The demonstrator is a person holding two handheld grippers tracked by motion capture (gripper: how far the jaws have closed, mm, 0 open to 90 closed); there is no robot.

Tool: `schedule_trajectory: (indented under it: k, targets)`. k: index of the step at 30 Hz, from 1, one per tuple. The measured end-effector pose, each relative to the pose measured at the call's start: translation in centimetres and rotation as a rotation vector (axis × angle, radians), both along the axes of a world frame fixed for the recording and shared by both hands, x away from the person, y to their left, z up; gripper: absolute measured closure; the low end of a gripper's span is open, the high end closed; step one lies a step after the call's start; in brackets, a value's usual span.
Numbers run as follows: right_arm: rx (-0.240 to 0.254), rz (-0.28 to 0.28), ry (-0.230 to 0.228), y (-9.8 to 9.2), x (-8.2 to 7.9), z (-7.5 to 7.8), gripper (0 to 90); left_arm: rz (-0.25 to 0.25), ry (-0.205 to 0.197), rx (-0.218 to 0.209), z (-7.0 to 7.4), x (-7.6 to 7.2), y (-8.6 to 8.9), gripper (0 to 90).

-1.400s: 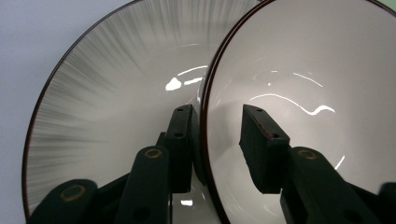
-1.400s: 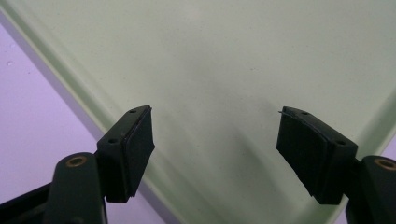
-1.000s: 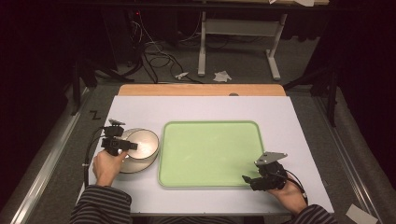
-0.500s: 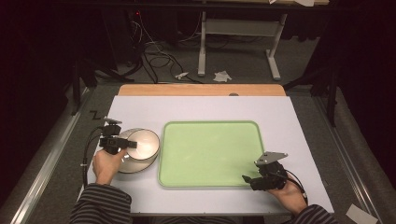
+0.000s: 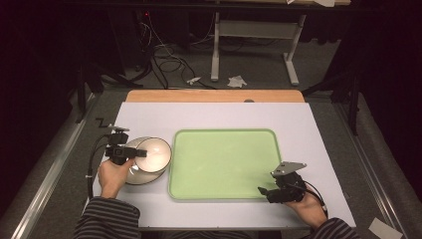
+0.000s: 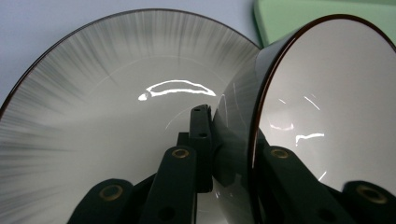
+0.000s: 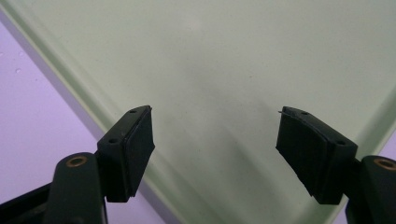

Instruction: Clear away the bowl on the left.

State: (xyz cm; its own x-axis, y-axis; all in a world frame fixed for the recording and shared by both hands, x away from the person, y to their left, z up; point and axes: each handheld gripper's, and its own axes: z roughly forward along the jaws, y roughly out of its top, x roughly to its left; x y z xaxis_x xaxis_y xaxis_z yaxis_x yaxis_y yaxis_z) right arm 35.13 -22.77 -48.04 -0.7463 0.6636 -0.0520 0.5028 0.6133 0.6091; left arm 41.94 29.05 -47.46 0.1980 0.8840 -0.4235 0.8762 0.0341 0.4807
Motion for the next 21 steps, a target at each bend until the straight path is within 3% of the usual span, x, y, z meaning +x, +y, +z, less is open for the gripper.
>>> schedule_trajectory:
  k: [4, 9, 21]
  targets:
    - [-0.002, 0.004, -0.001, -0.1, -0.1, 0.0, 29.0, 0.011, -0.034, -0.03, 0.8, -0.6, 0.5, 81.1]
    - [0.005, -0.002, -0.002, -0.3, -0.2, 0.0, 29.0, 0.009, -0.12, -0.076, 2.6, -1.4, 0.5, 81.0]
    - [0.007, -0.012, -0.005, -0.3, -0.2, 0.0, 29.0, -0.081, -0.167, -0.083, 4.2, -1.7, -1.8, 81.0]
